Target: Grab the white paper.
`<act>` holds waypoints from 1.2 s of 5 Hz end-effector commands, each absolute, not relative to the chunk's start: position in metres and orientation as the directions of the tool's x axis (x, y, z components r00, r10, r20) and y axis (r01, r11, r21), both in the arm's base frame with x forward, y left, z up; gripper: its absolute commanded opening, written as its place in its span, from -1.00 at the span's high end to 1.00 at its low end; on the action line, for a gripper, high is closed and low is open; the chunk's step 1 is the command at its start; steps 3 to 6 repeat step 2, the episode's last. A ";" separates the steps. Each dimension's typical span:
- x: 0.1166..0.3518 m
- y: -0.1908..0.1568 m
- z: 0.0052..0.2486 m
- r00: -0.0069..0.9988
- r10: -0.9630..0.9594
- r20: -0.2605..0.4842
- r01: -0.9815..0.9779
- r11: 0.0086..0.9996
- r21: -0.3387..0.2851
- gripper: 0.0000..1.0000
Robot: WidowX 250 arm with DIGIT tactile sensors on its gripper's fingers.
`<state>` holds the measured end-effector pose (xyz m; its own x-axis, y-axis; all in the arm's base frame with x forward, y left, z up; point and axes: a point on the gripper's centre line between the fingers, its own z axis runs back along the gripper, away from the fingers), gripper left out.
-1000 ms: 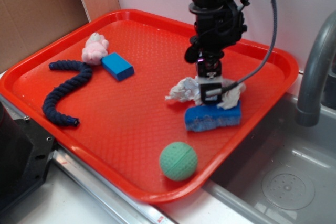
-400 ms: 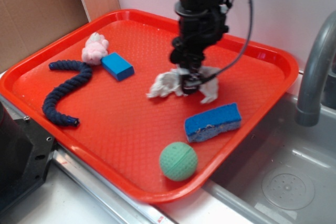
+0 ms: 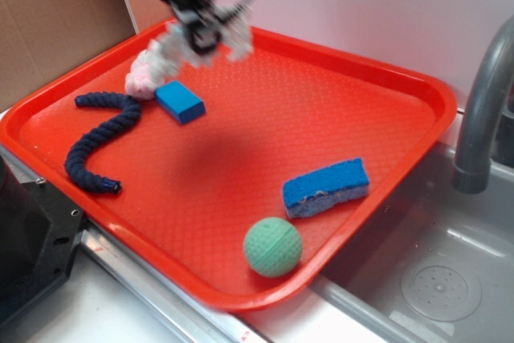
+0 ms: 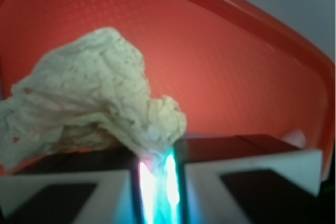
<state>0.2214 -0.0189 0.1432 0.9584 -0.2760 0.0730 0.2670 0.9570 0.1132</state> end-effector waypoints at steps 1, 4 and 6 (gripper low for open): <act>0.176 -0.029 0.203 0.998 -0.035 0.053 0.027 0.991 0.133 1.00; 0.164 -0.025 0.218 0.994 0.101 0.031 -0.104 0.986 0.127 1.00; 0.164 -0.025 0.218 0.994 0.101 0.031 -0.104 0.986 0.127 1.00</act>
